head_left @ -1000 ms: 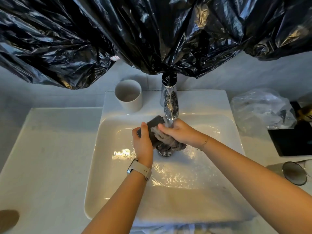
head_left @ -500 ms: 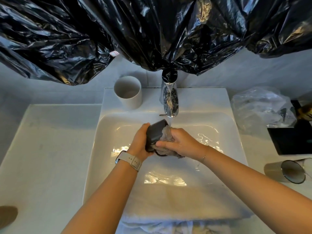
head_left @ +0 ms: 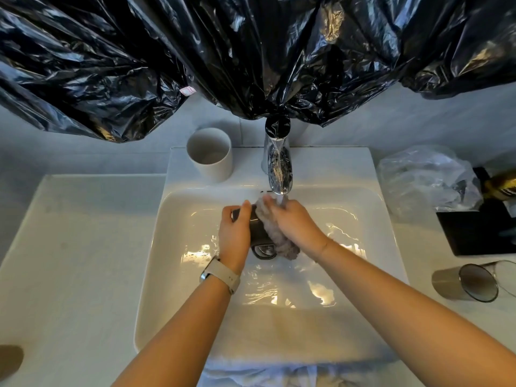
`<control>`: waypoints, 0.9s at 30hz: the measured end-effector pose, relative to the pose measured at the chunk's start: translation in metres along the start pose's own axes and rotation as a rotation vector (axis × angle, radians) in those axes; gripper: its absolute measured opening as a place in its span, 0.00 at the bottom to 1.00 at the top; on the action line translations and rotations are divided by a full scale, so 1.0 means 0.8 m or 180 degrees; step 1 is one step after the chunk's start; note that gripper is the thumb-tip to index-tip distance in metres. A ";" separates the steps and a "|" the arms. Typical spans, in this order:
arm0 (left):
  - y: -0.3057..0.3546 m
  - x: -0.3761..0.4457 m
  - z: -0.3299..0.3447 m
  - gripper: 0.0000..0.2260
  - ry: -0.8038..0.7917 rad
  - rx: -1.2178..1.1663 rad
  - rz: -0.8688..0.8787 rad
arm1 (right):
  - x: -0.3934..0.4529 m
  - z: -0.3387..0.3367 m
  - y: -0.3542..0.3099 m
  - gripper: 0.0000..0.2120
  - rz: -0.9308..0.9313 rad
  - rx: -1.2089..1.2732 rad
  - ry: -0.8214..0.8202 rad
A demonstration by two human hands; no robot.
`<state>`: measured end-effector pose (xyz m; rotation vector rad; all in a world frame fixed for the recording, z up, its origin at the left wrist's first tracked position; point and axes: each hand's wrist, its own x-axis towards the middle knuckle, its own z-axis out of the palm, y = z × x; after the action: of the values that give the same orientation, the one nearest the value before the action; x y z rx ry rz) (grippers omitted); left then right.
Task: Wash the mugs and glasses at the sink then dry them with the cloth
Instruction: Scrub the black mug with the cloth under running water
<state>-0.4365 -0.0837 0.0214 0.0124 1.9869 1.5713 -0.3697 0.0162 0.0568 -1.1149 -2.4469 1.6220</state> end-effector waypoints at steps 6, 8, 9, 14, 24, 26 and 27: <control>0.009 0.004 -0.007 0.17 -0.0922 -0.0904 -0.1487 | -0.043 -0.011 0.019 0.18 -0.1091 -0.0481 -0.0232; 0.004 0.004 -0.005 0.17 -0.0961 -0.1001 -0.1471 | -0.051 -0.027 0.021 0.16 -0.1232 -0.0973 -0.0322; 0.001 0.002 -0.003 0.17 -0.0999 -0.1083 -0.1437 | -0.054 -0.035 0.022 0.15 -0.1233 -0.1055 -0.0280; -0.005 0.008 -0.010 0.15 -0.1183 -0.1834 -0.1363 | -0.071 -0.072 0.031 0.18 -0.0508 0.0613 0.0807; 0.008 0.013 -0.012 0.21 -0.1322 -0.1669 -0.0666 | -0.044 -0.076 0.031 0.06 0.0844 0.1989 -0.0942; 0.007 0.013 -0.012 0.23 -0.1352 -0.1376 -0.0408 | -0.037 -0.064 0.029 0.08 0.0957 0.1625 -0.0866; 0.006 0.012 -0.013 0.21 -0.1403 -0.1228 -0.0289 | -0.033 -0.061 0.029 0.11 0.1018 0.1432 -0.0849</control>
<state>-0.4506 -0.0876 0.0230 0.1042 1.3155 1.6955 -0.3196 0.0457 0.0705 -1.3248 -1.9294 2.3979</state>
